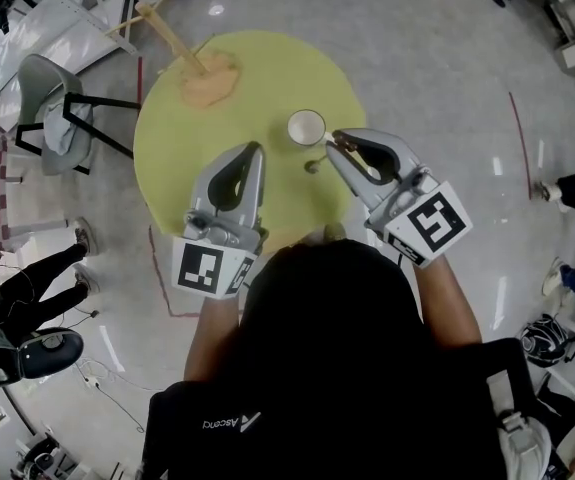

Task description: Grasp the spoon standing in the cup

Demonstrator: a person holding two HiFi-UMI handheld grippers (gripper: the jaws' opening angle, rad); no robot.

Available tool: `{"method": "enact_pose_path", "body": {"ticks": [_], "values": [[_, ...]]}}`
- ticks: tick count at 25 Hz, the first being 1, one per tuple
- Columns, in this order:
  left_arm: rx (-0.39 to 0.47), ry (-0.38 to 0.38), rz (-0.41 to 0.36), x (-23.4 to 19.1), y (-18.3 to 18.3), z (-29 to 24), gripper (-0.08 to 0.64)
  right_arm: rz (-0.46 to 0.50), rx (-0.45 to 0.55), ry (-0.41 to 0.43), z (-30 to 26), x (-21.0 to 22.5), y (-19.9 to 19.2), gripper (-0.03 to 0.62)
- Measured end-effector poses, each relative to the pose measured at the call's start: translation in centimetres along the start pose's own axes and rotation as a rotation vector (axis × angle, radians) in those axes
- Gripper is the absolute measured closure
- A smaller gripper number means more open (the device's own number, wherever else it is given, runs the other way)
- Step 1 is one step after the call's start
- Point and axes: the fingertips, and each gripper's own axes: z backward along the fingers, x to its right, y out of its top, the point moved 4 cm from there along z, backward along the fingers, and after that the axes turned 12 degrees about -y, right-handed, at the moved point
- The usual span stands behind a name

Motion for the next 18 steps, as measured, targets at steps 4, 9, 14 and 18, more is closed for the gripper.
{"method": "enact_pose_path", "body": {"ticks": [4, 9, 14, 18], "values": [[-0.004, -0.001, 0.001, 0.4, 0.1, -0.1, 0.551, -0.003, -0.001, -0.001, 0.3, 0.2, 0.0, 0.538], [-0.005, 0.002, 0.0, 0.7, 0.2, -0.1, 0.55, -0.007, 0.005, -0.001, 0.5, 0.4, 0.2, 0.538], [-0.005, 0.002, 0.0, 0.9, 0.2, 0.0, 0.549, -0.009, 0.008, -0.007, 0.7, 0.3, 0.1, 0.538], [-0.005, 0.003, -0.002, 1.2, 0.1, -0.1, 0.551, -0.011, 0.009, -0.01, 0.9, 0.4, 0.0, 0.538]]}}
